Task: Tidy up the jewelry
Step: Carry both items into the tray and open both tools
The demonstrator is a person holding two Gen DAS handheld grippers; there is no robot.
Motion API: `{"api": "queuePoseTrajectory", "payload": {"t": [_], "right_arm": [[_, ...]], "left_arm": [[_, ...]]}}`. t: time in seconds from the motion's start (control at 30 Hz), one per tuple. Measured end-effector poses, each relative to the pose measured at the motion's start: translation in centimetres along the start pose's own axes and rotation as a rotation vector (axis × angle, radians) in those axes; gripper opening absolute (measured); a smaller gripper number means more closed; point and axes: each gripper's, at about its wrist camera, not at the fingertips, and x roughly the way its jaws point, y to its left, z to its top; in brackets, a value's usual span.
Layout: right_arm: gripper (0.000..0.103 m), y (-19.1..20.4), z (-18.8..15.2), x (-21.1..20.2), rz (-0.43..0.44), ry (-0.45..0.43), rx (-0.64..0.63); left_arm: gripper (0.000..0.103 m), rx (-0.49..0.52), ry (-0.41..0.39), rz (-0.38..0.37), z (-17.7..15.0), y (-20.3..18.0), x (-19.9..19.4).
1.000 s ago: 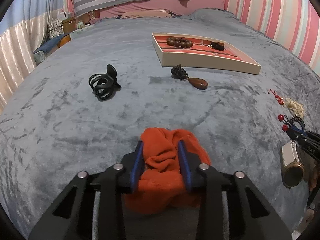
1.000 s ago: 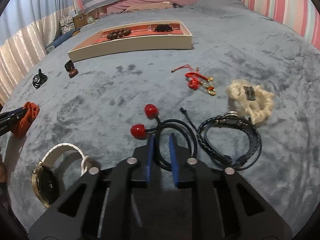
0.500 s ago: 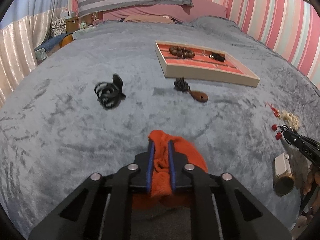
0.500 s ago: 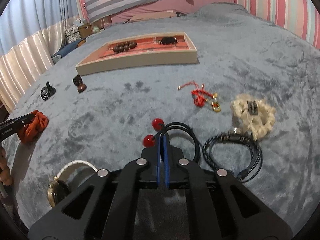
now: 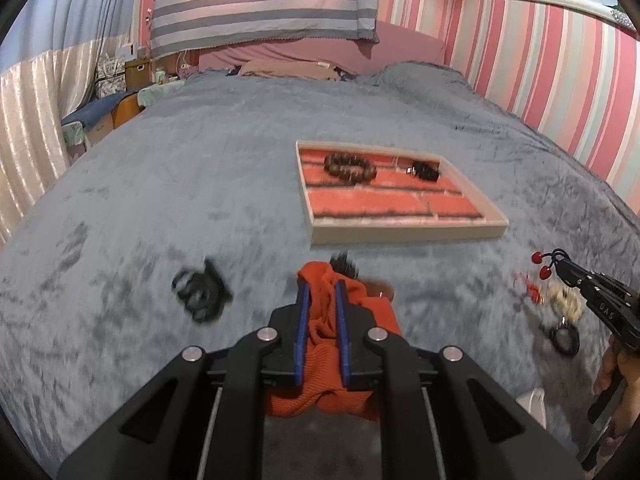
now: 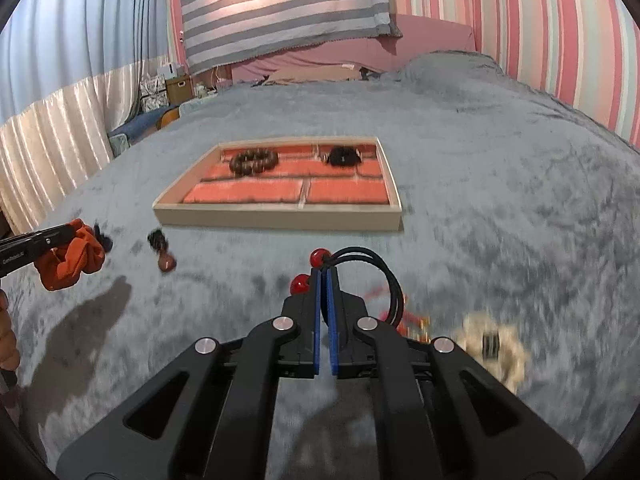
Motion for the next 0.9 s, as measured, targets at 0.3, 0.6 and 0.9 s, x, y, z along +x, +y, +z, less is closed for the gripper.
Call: {"api": "queuePoseTrajectory", "payload": {"t": [0.3,0.6,0.9], "right_arm": [[0.004,-0.1,8.0,4.9,0.000,-0.044,-0.030],[0.004,-0.2,13.5,14.0,-0.001,0.005,-0.029],[0.004,-2.0,14.8,22.0,-0.033,0.114,0.010]], "left_arm": [[0.013,-0.002,-0.029,0.003,7.7,-1.7,4.7],[0.013,0.025,0.043,0.026,12.4,-4.2,14.0],[0.013,0.006,0.163,0.050,13.9,-4.1,22.7]]}}
